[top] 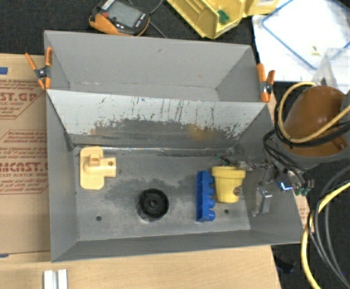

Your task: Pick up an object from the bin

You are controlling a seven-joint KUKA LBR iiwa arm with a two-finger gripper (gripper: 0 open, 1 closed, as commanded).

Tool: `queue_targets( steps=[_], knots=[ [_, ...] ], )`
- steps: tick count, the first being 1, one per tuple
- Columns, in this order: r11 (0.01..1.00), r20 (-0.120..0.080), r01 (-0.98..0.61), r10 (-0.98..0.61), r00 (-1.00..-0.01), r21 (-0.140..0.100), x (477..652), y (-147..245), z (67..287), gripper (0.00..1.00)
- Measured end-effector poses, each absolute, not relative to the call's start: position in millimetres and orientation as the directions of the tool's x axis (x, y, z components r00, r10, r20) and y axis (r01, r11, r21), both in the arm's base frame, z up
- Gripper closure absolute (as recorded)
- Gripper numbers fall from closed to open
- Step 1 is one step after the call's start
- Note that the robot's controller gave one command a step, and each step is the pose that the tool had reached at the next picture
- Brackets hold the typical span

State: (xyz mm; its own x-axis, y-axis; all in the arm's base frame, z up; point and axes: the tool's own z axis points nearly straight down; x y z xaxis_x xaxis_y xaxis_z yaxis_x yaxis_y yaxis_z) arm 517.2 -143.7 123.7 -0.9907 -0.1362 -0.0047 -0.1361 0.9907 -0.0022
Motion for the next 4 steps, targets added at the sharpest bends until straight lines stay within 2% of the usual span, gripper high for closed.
queue_targets(
  steps=[1,2,3,4],
  knots=[
    [0.989,-0.007,-0.147,-0.147,-0.989,0.001,524.7,-28.6,117.1,0.00],
    [0.984,-0.024,-0.176,-0.176,-0.984,-0.007,518.4,-106.9,84.9,0.00],
    [0.988,-0.061,-0.154,-0.154,-0.986,-0.008,495.7,-79.3,80.7,0.00],
    [0.982,-0.048,-0.187,-0.188,-0.981,-0.011,491.7,-42.0,74.0,0.00]
  ],
)
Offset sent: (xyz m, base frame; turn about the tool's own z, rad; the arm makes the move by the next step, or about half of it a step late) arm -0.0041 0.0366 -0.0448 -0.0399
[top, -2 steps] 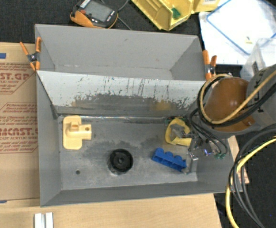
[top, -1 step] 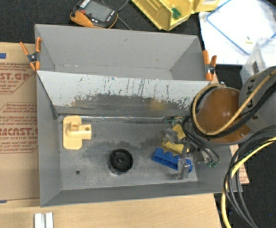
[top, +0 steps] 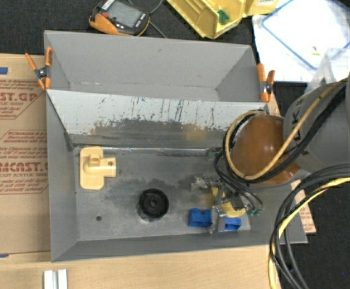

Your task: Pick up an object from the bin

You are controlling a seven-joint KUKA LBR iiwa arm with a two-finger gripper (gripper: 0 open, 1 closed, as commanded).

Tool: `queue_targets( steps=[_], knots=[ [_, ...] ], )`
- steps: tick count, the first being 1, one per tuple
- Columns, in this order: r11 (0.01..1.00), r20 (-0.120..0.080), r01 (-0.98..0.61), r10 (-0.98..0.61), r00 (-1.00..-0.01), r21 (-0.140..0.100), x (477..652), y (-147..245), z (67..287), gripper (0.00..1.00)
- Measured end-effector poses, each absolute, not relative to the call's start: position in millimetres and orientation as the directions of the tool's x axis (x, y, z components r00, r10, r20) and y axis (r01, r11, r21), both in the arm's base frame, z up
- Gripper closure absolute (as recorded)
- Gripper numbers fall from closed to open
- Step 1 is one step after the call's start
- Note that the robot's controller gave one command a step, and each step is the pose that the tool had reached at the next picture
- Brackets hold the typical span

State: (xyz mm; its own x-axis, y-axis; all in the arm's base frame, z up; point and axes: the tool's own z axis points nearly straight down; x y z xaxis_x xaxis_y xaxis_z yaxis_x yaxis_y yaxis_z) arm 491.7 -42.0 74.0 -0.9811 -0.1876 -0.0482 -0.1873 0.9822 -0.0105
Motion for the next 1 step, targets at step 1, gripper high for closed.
queue_targets(
  steps=[1],
  knots=[
    [0.984,-0.065,-0.178,-0.179,-0.982,-0.015,488.6,-89.2,69.7,0.00]
  ],
)
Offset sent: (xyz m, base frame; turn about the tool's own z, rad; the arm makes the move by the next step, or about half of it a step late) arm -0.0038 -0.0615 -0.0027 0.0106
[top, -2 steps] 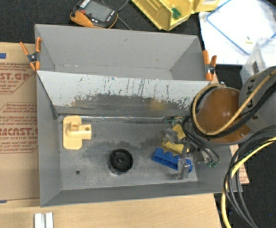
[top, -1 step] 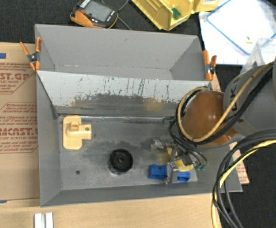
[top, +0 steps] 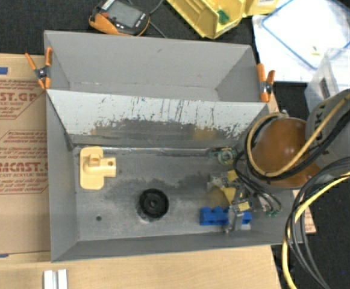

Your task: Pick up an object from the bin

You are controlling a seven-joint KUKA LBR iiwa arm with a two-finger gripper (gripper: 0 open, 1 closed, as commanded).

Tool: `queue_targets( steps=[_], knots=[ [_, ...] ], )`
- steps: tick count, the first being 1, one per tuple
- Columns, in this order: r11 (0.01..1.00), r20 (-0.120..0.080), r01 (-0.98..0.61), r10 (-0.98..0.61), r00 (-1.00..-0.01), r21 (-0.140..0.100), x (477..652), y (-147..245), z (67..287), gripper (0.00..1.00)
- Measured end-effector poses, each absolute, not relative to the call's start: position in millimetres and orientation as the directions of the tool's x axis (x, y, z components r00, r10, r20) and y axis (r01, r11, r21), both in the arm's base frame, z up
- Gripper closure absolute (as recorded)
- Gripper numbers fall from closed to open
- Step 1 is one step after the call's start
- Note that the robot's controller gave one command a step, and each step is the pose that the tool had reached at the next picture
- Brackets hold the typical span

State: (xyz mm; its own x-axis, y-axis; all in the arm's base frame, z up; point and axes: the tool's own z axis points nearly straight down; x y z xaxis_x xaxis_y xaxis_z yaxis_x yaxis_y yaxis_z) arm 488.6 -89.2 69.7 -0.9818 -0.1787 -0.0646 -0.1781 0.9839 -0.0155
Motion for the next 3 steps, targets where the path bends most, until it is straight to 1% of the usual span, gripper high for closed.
queue_targets(
  steps=[1,2,3],
  knots=[
    [0.984,-0.048,-0.176,-0.176,-0.983,-0.009,489.1,-103.2,71.3,0.00],
    [0.970,-0.062,-0.243,-0.244,-0.968,-0.017,520.2,-75.0,70.6,1.00],
    [0.970,-0.062,-0.243,-0.244,-0.968,-0.017,520.2,-75.0,70.6,1.00]
  ],
)
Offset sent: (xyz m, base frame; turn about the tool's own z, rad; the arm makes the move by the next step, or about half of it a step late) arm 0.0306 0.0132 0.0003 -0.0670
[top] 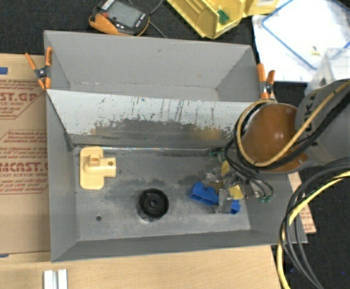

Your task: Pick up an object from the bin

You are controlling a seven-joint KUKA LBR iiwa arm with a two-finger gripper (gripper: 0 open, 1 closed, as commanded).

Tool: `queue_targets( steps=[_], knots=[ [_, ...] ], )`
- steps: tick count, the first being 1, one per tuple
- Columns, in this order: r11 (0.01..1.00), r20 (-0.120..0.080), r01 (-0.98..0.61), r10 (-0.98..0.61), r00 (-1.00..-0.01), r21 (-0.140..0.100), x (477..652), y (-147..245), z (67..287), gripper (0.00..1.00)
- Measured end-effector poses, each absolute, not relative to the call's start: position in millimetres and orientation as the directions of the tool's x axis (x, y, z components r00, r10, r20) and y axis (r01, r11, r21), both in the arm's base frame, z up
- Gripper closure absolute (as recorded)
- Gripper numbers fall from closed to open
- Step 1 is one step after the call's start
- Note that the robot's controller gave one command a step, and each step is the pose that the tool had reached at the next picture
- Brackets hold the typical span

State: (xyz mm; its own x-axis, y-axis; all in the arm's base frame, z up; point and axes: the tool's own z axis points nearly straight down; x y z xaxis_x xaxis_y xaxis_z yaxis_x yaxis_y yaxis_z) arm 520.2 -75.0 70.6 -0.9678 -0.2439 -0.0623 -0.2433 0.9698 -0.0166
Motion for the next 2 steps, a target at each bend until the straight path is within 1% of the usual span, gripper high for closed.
queue_targets(
  steps=[1,2],
  knots=[
    [0.963,-0.064,-0.270,-0.270,-0.961,-0.018,546.5,-35.1,74.6,1.00],
    [0.963,-0.062,-0.268,-0.268,-0.961,-0.018,523.5,-42.3,71.0,1.00]
  ],
)
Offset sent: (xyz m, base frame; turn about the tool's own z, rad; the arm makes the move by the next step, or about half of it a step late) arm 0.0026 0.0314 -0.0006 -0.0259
